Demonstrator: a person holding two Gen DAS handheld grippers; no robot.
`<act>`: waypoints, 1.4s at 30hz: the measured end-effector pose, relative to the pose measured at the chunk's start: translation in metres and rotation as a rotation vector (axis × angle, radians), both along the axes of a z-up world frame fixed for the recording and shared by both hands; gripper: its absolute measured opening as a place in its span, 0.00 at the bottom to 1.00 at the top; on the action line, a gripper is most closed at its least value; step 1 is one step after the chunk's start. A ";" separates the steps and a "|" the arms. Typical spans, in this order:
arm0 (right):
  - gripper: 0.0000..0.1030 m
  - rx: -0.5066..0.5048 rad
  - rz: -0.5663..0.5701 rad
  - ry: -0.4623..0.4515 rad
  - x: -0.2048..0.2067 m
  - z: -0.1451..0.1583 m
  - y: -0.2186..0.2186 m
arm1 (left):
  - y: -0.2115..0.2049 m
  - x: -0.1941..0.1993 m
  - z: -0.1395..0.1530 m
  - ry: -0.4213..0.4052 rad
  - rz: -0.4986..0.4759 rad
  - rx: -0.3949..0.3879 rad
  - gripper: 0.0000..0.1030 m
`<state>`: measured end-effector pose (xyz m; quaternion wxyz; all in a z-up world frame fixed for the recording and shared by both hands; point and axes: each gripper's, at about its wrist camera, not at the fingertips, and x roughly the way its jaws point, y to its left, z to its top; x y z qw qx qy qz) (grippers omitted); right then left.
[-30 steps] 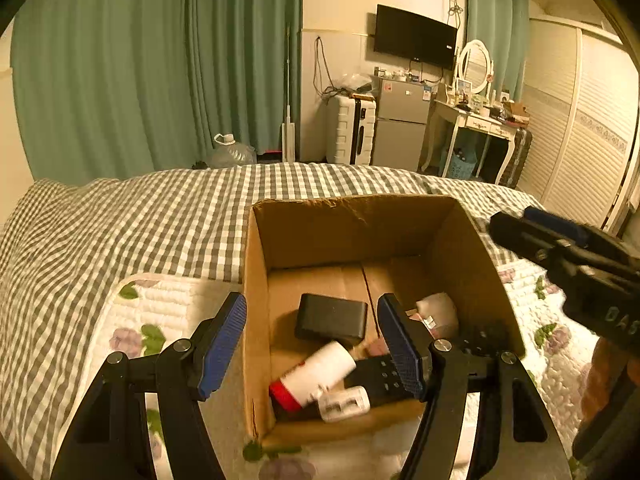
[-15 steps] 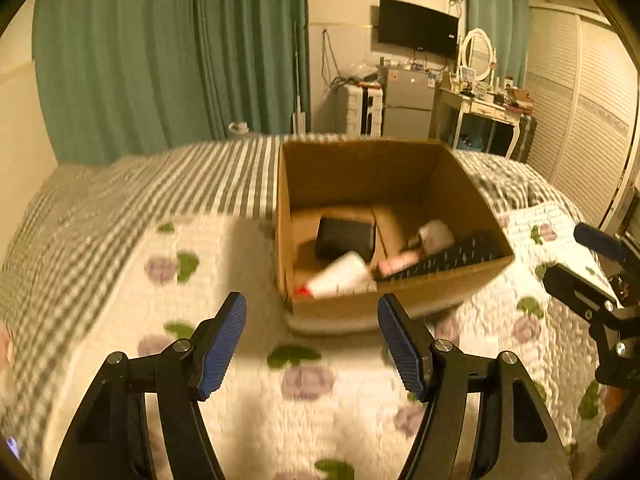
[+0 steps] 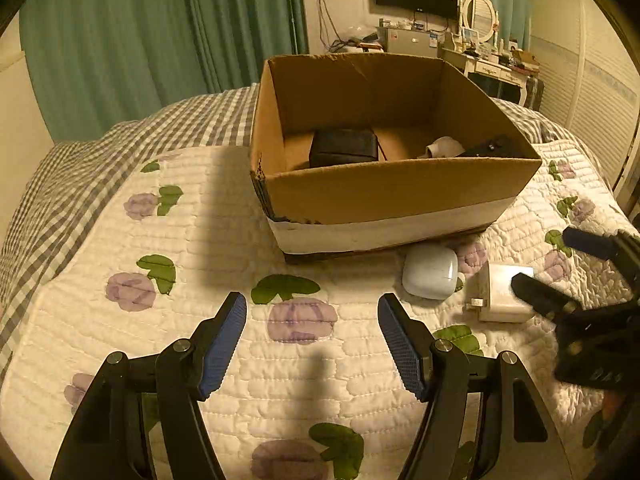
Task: Organize rigid objects
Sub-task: 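Grasp the light-blue earbud case with the left tool while the right tool grasps the white square charger, then lift the earbud case and white charger and carry both over the box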
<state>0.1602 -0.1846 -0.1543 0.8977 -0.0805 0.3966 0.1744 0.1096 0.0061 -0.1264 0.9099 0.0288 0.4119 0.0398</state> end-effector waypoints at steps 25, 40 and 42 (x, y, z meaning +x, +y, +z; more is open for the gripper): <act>0.69 0.002 -0.020 0.010 0.009 0.011 -0.017 | -0.021 0.015 -0.006 0.056 -0.017 -0.035 0.69; 0.69 0.027 -0.132 0.081 0.043 0.004 -0.042 | -0.078 0.064 -0.039 0.137 -0.102 -0.052 0.69; 0.69 0.032 -0.131 0.093 0.046 0.001 -0.042 | -0.079 0.068 -0.045 0.132 -0.112 -0.045 0.69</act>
